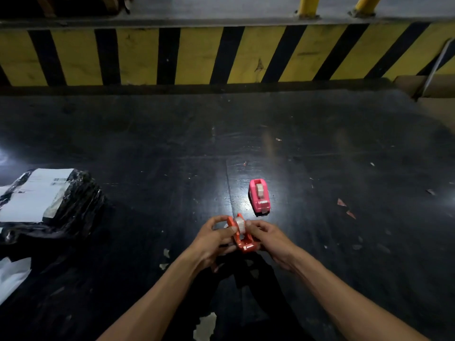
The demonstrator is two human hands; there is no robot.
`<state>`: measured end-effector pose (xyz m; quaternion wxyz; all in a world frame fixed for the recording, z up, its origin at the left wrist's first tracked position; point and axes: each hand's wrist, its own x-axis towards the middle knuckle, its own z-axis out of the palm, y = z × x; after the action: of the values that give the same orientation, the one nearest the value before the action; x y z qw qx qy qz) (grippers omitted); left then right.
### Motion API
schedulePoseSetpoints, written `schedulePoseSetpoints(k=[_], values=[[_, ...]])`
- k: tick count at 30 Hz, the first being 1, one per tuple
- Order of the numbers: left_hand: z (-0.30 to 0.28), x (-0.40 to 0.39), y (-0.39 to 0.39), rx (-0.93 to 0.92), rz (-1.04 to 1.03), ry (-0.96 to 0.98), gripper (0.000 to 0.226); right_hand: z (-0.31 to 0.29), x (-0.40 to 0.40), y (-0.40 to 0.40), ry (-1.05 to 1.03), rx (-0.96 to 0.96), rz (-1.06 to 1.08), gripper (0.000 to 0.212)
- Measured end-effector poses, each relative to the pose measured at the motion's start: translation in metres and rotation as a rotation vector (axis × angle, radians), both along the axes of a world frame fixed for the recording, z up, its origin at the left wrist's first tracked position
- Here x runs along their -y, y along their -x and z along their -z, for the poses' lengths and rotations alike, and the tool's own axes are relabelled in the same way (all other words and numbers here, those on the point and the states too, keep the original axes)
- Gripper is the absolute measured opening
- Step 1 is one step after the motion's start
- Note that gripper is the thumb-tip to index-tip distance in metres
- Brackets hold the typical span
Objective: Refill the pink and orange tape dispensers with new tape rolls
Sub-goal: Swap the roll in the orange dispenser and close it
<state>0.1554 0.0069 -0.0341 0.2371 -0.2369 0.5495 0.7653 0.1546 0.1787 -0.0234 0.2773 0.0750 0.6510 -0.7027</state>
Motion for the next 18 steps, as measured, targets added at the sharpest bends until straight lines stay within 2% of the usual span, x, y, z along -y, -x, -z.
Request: schedulePoseSetpoints(k=[2,5,7,9,11,12,14,18], values=[[0.007,-0.004,-0.004,0.009,-0.098,-0.009,0.042,0.001,0.0,-0.004,-0.152,-0.153,-0.166,0.035],[0.016,-0.006,-0.01,0.018,-0.153,-0.001,0.04,0.014,-0.005,-0.005,-0.534,-0.403,-0.344,0.059],[0.023,-0.003,-0.015,-0.022,-0.111,0.114,0.034,0.018,-0.007,-0.007,-0.636,-0.483,-0.378,0.059],[0.033,0.005,-0.021,-0.18,0.015,0.356,0.035,0.024,-0.009,-0.008,-0.729,-0.55,-0.403,0.056],[0.041,0.015,-0.024,-0.408,0.165,0.665,0.046,0.035,-0.015,-0.009,-0.791,-0.6,-0.448,0.054],[0.045,0.019,-0.026,-0.509,0.232,0.751,0.05,0.04,-0.018,-0.01,-0.802,-0.618,-0.465,0.053],[0.051,0.023,-0.03,-0.652,0.366,0.826,0.052,0.044,-0.023,-0.013,-0.819,-0.639,-0.499,0.051],[0.06,0.026,-0.032,-0.757,0.532,0.97,0.042,0.047,-0.027,-0.016,-0.829,-0.685,-0.536,0.052]])
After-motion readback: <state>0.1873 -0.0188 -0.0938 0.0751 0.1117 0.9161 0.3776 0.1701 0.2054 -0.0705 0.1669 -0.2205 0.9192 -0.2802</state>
